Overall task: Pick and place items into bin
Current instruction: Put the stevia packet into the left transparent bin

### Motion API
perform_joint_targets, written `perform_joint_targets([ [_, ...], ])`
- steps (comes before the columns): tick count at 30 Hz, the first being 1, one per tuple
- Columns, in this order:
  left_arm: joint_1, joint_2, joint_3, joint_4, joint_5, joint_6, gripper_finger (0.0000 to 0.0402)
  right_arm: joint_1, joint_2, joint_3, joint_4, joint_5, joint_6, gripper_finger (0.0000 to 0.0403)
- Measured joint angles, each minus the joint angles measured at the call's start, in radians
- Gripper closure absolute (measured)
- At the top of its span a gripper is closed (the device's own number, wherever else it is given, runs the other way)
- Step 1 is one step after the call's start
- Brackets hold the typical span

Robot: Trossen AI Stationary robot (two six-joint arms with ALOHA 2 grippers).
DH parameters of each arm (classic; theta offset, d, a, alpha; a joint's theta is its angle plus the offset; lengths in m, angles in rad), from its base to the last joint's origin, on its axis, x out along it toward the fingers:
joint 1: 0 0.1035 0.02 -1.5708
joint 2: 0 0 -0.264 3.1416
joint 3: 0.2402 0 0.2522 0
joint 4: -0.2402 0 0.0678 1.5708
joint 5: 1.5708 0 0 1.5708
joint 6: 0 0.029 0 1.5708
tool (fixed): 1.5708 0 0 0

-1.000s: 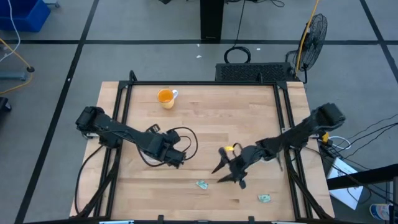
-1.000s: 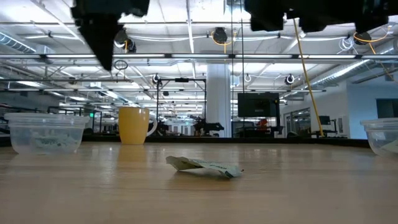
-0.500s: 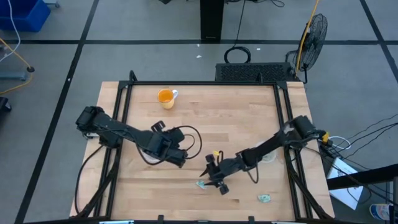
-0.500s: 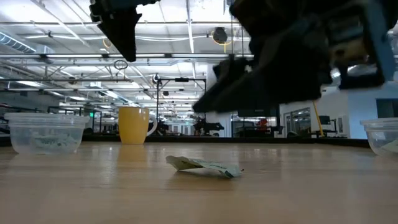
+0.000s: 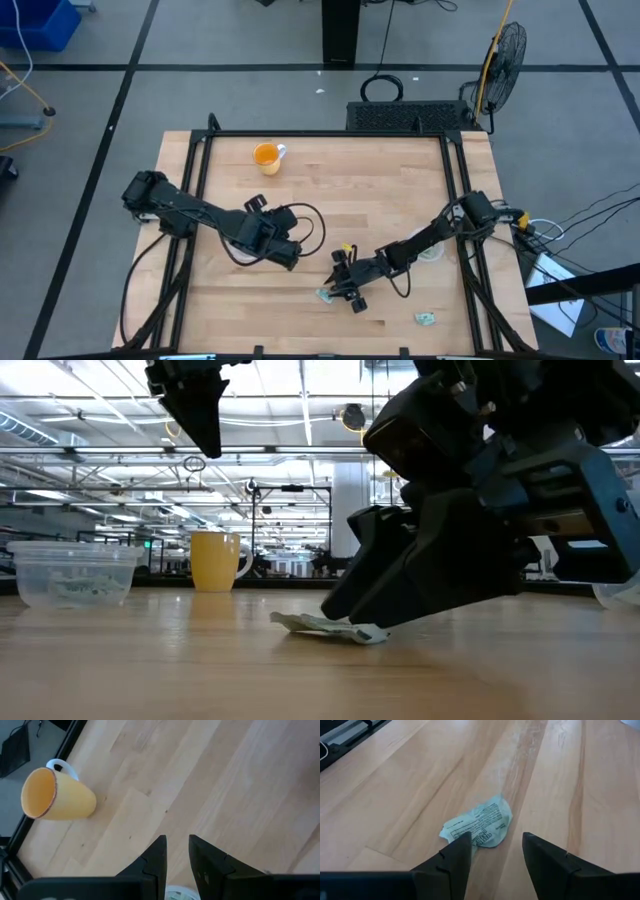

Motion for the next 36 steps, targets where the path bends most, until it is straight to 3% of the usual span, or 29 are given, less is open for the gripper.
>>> perform_joint_targets([
  [6, 0.0, 0.0, 0.0, -0.001, 0.0, 0.0, 0.0314, 0.0, -0.005, 0.005, -0.126, 0.001, 0.005, 0.0281],
  [15, 0.0, 0.0, 0.0, -0.001, 0.001, 0.0, 0.0314, 0.0, -0.009, 0.002, -0.116, -0.003, -0.027, 0.0389],
  [24, 0.0, 0.0, -0.001, -0.004, 0.019, 0.009, 0.0314, -0.003, -0.032, -0.005, -0.05, 0.018, -0.08, 0.0401],
  [30, -0.026, 0.0, -0.001, 0.033, 0.048, -0.027, 0.0314, -0.016, -0.127, -0.003, -0.11, 0.211, -0.128, 0.0402],
  [36, -0.044, 0.002, -0.022, 0.275, 0.094, -0.011, 0.0314, -0.035, -0.182, -0.003, -0.091, 0.434, -0.244, 0.0402],
])
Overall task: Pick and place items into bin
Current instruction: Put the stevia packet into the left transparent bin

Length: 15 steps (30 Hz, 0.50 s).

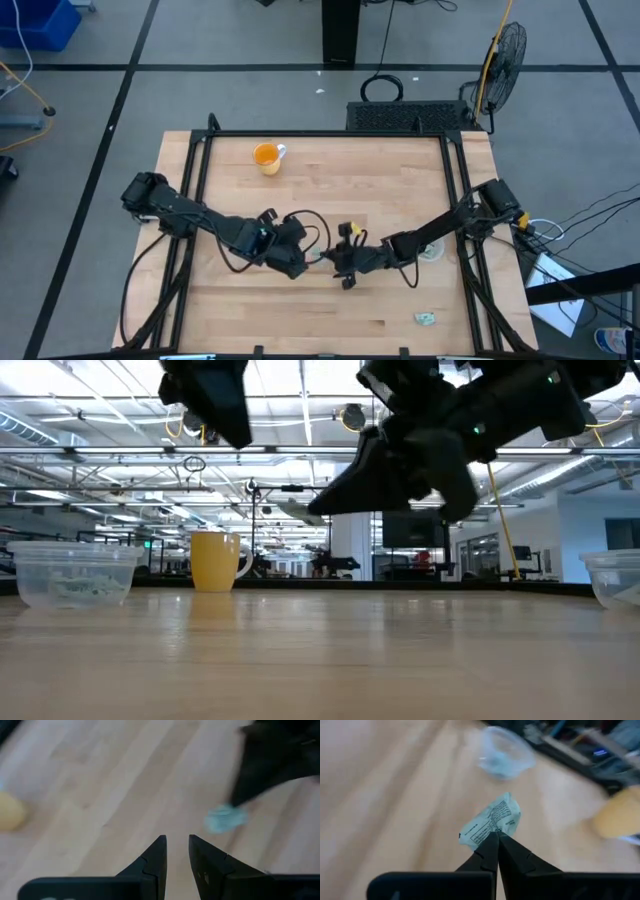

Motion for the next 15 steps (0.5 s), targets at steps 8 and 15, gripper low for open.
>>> perform_joint_targets([
  [8, 0.026, 0.0, 0.0, 0.145, 0.04, 0.018, 0.0314, 0.0, -0.002, 0.0, 0.036, 0.175, -0.18, 0.0403],
  [15, 0.081, 0.0, 0.0, 0.142, 0.151, 0.03, 0.0314, 0.03, -0.002, 0.0, 0.197, 0.3, -0.373, 0.0403],
])
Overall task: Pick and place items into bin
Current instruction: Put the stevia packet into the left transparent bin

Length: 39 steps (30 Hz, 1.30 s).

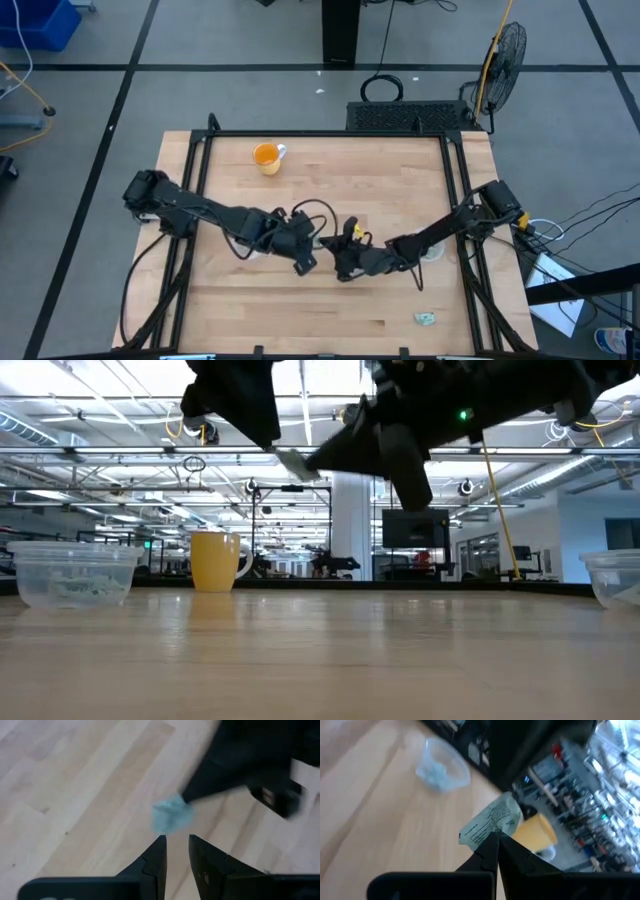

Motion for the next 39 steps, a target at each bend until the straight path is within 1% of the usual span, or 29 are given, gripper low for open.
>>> perform_joint_targets([
  [4, 0.025, 0.0, 0.0, 0.002, 0.0, 0.007, 0.0314, 0.006, 0.0, 0.0, 0.067, -0.002, -0.033, 0.0403],
  [8, 0.035, 0.0, 0.0, 0.003, 0.004, 0.032, 0.0314, 0.008, 0.0, 0.0, 0.056, -0.003, -0.027, 0.0403],
  [12, 0.04, 0.0, 0.0, 0.002, 0.031, 0.018, 0.0314, 0.012, 0.0, 0.0, 0.019, 0.001, -0.006, 0.0403],
  [18, 0.013, 0.0, 0.0, 0.001, 0.042, 0.026, 0.0314, 0.008, 0.0, 0.0, 0.004, 0.005, 0.042, 0.0403],
  [22, 0.016, 0.0, 0.0, 0.0, 0.053, 0.011, 0.0314, 0.007, 0.0, 0.0, 0.035, 0.053, -0.013, 0.0403],
  [26, 0.043, 0.0, 0.0, -0.005, 0.03, 0.086, 0.0314, 0.011, 0.0, 0.0, 0.018, 0.055, -0.01, 0.0403],
  [28, 0.062, -0.001, 0.0, -0.011, 0.054, 0.116, 0.0314, 0.017, -0.001, 0.0, 0.014, 0.056, -0.008, 0.0403],
  [31, 0.074, -0.001, 0.0, -0.01, 0.061, 0.15, 0.0314, 0.025, 0.0, 0.0, 0.006, 0.057, -0.02, 0.0403],
  [34, 0.093, -0.001, 0.0, -0.01, 0.105, 0.199, 0.0313, 0.032, 0.0, 0.0, 0.007, 0.064, -0.03, 0.0403],
  [39, 0.135, -0.001, 0.0, -0.009, 0.157, 0.276, 0.0313, 0.041, 0.0, 0.0, -0.036, 0.148, 0.018, 0.0403],
])
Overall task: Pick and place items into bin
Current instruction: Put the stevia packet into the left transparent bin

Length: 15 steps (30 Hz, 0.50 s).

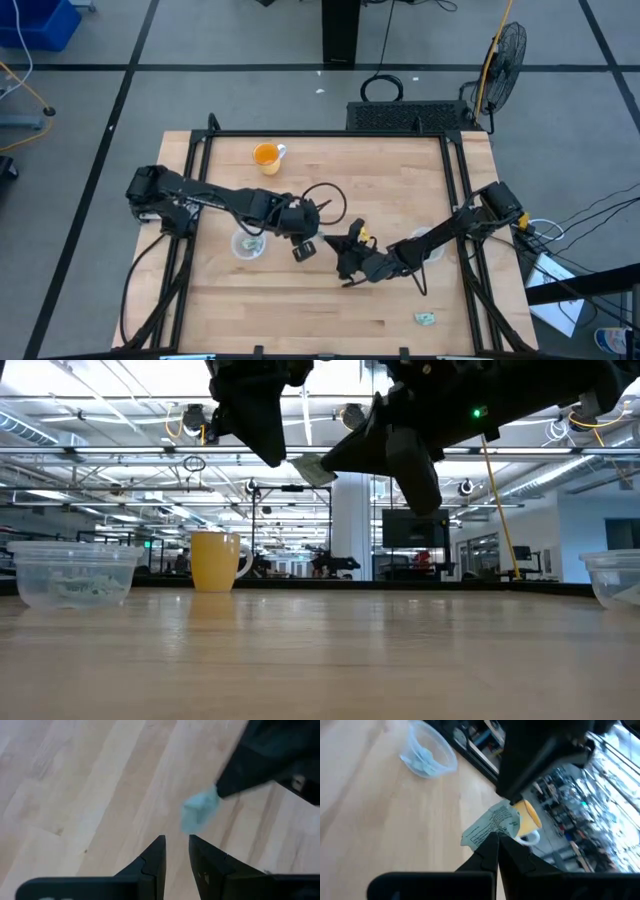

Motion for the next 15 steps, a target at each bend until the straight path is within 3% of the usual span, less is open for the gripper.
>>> perform_joint_targets([
  [8, 0.051, 0.0, 0.0, 0.003, 0.036, 0.14, 0.0313, 0.032, 0.0, 0.0, -0.084, 0.201, 0.026, 0.0403],
  [15, 0.079, 0.0, 0.0, -0.028, 0.063, 0.243, 0.0313, 0.043, 0.0, 0.0, -0.085, 0.216, 0.051, 0.0403],
])
